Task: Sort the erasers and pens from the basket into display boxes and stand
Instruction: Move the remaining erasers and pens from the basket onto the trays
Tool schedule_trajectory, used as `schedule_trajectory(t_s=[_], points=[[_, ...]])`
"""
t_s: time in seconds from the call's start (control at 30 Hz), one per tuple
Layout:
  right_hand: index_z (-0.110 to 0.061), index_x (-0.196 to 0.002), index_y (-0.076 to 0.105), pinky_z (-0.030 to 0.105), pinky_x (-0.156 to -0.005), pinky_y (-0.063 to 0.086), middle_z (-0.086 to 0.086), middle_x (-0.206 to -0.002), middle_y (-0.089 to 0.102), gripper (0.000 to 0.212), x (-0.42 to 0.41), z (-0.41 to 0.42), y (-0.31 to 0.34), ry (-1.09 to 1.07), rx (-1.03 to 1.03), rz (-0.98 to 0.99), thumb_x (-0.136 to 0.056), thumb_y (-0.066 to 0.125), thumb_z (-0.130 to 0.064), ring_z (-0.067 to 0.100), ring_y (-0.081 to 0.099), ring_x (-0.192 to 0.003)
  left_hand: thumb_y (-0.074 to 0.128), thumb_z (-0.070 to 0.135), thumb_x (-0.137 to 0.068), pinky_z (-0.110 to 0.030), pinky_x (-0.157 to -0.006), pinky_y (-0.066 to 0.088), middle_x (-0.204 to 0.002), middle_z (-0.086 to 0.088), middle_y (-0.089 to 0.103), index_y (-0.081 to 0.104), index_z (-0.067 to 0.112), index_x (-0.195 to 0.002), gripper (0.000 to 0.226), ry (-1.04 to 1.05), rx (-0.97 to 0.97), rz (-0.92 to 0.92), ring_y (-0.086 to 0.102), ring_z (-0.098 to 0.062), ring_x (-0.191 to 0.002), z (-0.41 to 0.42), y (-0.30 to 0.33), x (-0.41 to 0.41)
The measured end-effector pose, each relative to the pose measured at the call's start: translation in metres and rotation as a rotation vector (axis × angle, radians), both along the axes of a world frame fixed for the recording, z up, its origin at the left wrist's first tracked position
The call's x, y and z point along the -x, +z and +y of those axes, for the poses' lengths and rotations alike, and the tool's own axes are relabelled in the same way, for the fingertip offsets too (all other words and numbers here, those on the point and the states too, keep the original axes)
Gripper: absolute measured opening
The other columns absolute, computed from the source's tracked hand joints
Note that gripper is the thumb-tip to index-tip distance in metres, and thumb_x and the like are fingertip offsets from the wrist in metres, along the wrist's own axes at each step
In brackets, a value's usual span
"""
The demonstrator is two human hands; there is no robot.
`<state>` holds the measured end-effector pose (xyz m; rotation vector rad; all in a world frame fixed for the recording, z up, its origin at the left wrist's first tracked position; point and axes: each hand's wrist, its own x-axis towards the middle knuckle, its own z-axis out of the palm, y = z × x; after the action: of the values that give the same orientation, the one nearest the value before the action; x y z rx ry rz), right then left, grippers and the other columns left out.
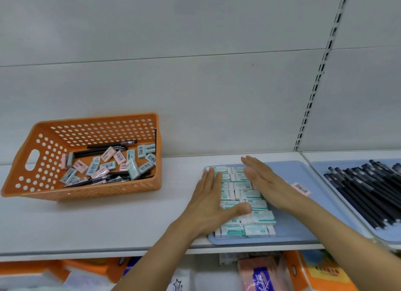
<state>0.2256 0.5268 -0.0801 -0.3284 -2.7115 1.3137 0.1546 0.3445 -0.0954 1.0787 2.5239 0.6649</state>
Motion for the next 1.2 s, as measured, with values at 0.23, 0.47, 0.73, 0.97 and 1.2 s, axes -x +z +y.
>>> schedule_trajectory(t_s=[0.23, 0.47, 0.73, 0.97, 1.2], points=[[-0.039, -0.149, 0.022, 0.018, -0.113, 0.001, -0.023, -0.156, 0.011, 0.061, -0.010, -0.029, -0.003, -0.046, 0.015, 0.035, -0.092, 0.028, -0.061, -0.009, 0.003, -0.141, 0.028, 0.072, -0.085, -0.020, -0.115, -0.003, -0.160, 0.018, -0.009, 0.000, 0.029, -0.155, 0.087, 0.117, -0.293, -0.114, -0.014, 0.005, -0.143, -0.021, 0.030, -0.018], [-0.049, -0.116, 0.053, 0.010, -0.089, 0.034, -0.029, -0.129, 0.049, 0.030, 0.008, -0.064, 0.057, -0.064, -0.127, 0.371, -0.092, 0.039, -0.062, -0.021, 0.037, -0.117, 0.051, 0.056, -0.085, 0.005, -0.092, 0.025, -0.128, 0.042, 0.041, 0.049, 0.050, -0.124, 0.040, 0.164, -0.475, 0.195, 0.031, 0.024, -0.123, -0.162, 0.098, -0.010], [-0.026, -0.120, 0.064, 0.019, -0.083, 0.043, -0.015, -0.114, 0.064, 0.028, 0.102, -0.197, 0.112, 0.383, -0.517, 0.324, -0.092, 0.061, -0.029, -0.001, 0.055, -0.096, 0.060, 0.022, -0.094, -0.025, -0.095, 0.044, -0.125, 0.003, 0.061, 0.061, 0.018, -0.126, 0.032, 0.351, -0.040, 0.318, 0.057, -0.012, -0.111, -0.239, 0.107, 0.137], [-0.015, -0.111, 0.059, 0.037, -0.084, 0.053, 0.006, -0.114, 0.062, 0.033, 0.185, -0.227, 0.077, 0.219, -0.857, -0.123, -0.084, 0.067, -0.032, 0.022, 0.058, -0.099, 0.067, 0.030, -0.088, -0.035, -0.088, 0.050, -0.128, -0.004, 0.053, 0.051, 0.018, -0.131, 0.047, 0.205, 0.181, 0.320, 0.056, -0.020, -0.105, -0.209, 0.084, 0.195], [-0.018, -0.137, 0.039, 0.037, -0.096, 0.048, 0.007, -0.136, 0.040, 0.075, 0.194, -0.232, 0.070, 0.170, -0.783, -0.291, -0.076, 0.077, -0.039, 0.026, 0.052, -0.114, 0.073, 0.032, -0.083, -0.034, -0.086, 0.052, -0.128, -0.003, 0.045, 0.042, 0.023, -0.131, 0.058, 0.169, 0.179, 0.283, 0.054, -0.023, -0.107, -0.204, 0.075, 0.202]])
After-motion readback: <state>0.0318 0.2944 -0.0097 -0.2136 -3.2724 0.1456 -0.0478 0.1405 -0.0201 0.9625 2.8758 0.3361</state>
